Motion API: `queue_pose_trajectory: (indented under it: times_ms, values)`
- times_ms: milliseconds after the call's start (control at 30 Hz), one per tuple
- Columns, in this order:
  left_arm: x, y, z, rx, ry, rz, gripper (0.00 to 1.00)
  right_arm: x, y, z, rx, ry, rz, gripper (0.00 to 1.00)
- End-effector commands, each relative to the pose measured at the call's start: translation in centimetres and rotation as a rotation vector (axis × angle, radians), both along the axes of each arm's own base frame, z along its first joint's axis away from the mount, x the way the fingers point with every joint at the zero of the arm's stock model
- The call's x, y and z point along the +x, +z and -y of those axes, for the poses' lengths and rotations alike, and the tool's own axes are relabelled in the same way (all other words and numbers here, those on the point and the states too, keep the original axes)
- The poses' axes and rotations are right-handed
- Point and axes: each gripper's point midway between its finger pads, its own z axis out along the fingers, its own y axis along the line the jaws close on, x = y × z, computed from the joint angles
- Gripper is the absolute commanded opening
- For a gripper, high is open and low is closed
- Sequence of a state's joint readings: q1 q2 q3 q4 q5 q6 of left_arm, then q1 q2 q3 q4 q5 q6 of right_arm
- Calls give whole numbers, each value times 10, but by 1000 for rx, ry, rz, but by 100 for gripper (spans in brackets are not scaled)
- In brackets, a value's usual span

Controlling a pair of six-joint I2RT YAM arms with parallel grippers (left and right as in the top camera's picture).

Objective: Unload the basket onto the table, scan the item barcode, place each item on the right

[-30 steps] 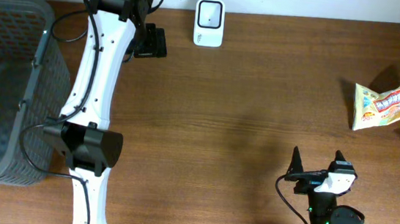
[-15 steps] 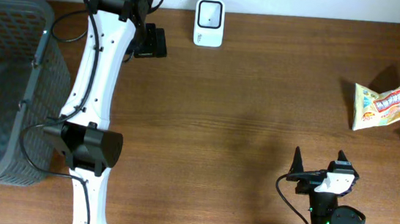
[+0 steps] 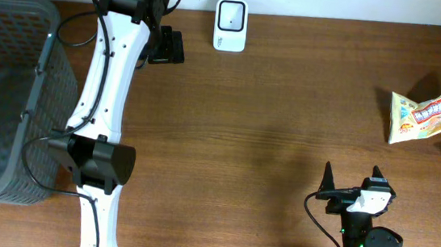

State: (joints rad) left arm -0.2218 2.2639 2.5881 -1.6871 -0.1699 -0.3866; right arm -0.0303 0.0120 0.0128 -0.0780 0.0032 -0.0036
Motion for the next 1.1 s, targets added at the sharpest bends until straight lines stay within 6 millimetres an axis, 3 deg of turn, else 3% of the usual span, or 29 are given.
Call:
queue_pose_trajectory:
  times_ms: [0, 267, 367, 700, 800, 867, 1067]
  values:
    - [0, 2, -1, 8, 5, 7, 99, 0, -3, 3, 3, -16, -3, 99]
    - [-3, 1, 13, -68, -12, -9, 99, 0, -3, 3, 3, -16, -3, 99]
    - [-6, 11, 12, -76, -13, 14, 99, 0, -3, 3, 3, -16, -3, 98]
    - [-22, 79, 13, -60, -186, 195, 99, 0, -3, 3, 3, -16, -3, 98]
    - [-30, 89, 11, -50, -233, 248, 99, 0, -3, 3, 3, -16, -3, 99]
    - [-38, 89, 9, -46, -255, 283, 99, 0, -3, 3, 3, -16, -3, 99]
    - [-86, 50, -1, -33, -326, 406, 99, 0, -3, 3, 3, -16, -3, 98]
